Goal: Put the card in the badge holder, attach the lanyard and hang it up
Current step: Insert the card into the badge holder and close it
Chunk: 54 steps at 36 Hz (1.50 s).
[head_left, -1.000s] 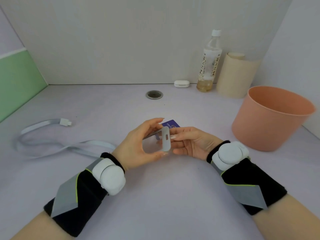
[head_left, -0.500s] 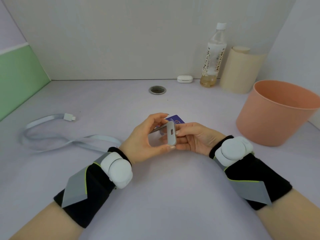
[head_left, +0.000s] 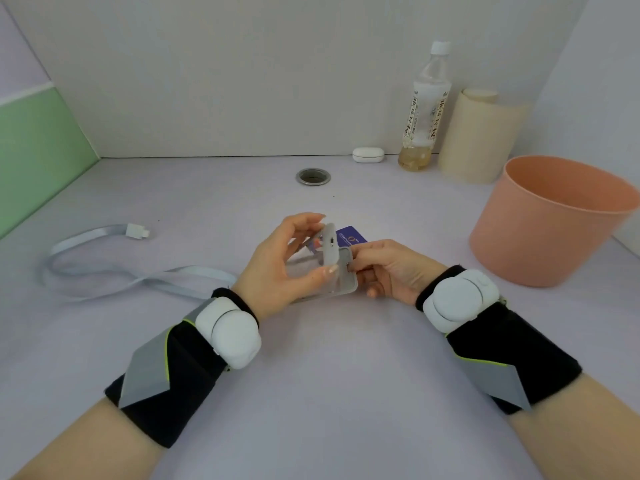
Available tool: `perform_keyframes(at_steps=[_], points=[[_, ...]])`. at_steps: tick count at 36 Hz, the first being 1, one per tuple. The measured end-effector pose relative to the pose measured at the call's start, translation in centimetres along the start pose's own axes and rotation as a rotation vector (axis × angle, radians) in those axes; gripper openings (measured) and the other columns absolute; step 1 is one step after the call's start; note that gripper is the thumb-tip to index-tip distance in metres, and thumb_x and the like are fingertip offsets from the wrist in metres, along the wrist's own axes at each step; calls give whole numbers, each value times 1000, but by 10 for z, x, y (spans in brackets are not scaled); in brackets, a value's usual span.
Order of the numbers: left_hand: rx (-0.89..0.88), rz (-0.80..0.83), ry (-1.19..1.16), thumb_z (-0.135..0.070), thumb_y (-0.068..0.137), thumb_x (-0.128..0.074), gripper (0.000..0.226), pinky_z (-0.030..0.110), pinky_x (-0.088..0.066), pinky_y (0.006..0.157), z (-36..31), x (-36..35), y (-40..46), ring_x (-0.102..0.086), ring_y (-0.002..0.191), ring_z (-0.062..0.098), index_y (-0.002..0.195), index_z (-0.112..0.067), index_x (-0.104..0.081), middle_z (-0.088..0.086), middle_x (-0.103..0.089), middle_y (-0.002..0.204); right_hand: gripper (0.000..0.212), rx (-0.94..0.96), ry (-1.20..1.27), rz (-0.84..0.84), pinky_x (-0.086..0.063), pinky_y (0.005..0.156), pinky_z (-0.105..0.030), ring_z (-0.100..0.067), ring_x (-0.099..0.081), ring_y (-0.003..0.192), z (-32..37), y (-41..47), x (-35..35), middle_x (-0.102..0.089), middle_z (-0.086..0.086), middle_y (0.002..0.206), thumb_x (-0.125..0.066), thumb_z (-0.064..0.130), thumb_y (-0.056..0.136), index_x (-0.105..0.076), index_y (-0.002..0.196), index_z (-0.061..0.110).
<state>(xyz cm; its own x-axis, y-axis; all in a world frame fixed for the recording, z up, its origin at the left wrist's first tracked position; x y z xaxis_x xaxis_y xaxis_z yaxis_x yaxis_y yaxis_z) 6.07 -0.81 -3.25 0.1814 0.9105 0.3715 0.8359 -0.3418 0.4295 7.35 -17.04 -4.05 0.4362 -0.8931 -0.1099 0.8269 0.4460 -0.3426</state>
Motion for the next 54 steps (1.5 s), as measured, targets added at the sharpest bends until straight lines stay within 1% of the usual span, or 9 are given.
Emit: perform_keyframes(at_steps=[11, 16, 20, 29, 34, 40, 46, 50, 54], points=[[-41, -170, 7, -44, 80, -49, 50, 34, -42, 104, -11, 20, 0, -48, 121, 14, 126, -44, -31, -14, -42, 132, 34, 5, -88, -100, -37, 32, -14, -4, -55, 43, 5, -5, 26, -64, -4, 78, -47, -3, 85, -59, 111, 16], [-69, -141, 96, -63, 76, -53, 54, 22, -44, 100, -15, 35, -2, -54, 114, 7, 122, -38, -42, -11, -46, 124, 30, -7, -197, -130, -31, 32, -14, -4, -55, 43, 10, -13, 39, -65, 7, 56, -50, -5, 82, -62, 104, 13], [-71, -120, 129, -58, 73, -60, 48, 15, -42, 97, -14, 50, -4, -55, 111, 5, 116, -40, -49, -4, -50, 120, 27, -21, -278, -163, -29, 32, -15, -6, -54, 46, 10, -15, 47, -64, 6, 55, -51, -4, 82, -63, 99, 12], [14, -22, 67, -63, 54, -74, 58, 21, -40, 102, -13, 80, -17, -54, 112, 8, 106, -49, -54, 2, -54, 118, 9, 16, -502, -246, -25, 29, -15, -2, -53, 41, 12, -15, 45, -62, 5, 52, -62, 6, 81, -65, 86, 13], [64, 28, 9, -60, 49, -78, 70, 17, -38, 103, -6, 88, -27, -53, 116, 7, 112, -50, -49, -16, -55, 107, 11, 94, -642, -274, -31, 35, -8, 2, -44, 35, 13, -13, 43, -50, -8, 66, -67, 1, 78, -65, 88, 5], [149, 115, 135, -44, 48, -76, 75, 17, -31, 104, 2, 100, -33, -48, 116, 0, 113, -60, -42, -24, -51, 104, 14, 120, -800, -295, -34, 44, -5, 5, -45, 38, 14, -6, 43, -55, 2, 67, -74, 10, 72, -63, 77, 16], [288, 269, 314, -55, 45, -68, 73, 4, -26, 94, 13, 107, -39, -39, 108, -16, 111, -64, -37, -15, -43, 112, 21, 109, -895, -282, -34, 48, -9, -7, -43, 54, 20, -1, 38, -52, 4, 73, -76, 14, 71, -62, 86, 14], [374, 374, 477, -60, 40, -60, 79, 22, -26, 100, 23, 103, -42, -36, 114, 6, 114, -51, -35, -21, -36, 110, 25, 125, -971, -280, -35, 56, -16, -6, -44, 59, 27, 5, 34, -52, 2, 80, -75, 16, 72, -60, 92, 15], [441, 409, 560, -65, 35, -55, 90, 21, -23, 96, 23, 99, -42, -30, 114, 10, 121, -42, -40, -12, -34, 113, 33, 109, -1062, -264, -37, 60, -17, -6, -45, 65, 33, 13, 27, -50, 7, 77, -72, 23, 75, -57, 103, 13]])
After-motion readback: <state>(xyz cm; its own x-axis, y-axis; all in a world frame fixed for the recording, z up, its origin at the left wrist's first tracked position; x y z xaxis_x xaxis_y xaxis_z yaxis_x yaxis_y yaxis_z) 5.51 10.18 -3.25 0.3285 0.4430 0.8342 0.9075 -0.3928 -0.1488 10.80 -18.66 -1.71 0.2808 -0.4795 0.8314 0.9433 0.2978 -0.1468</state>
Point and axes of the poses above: each hand's wrist, its own y-axis towards the middle knuckle, its own x-axis out of the back of the hand, z = x × y, the point moved 3 cm from there along y, towards the middle knuckle
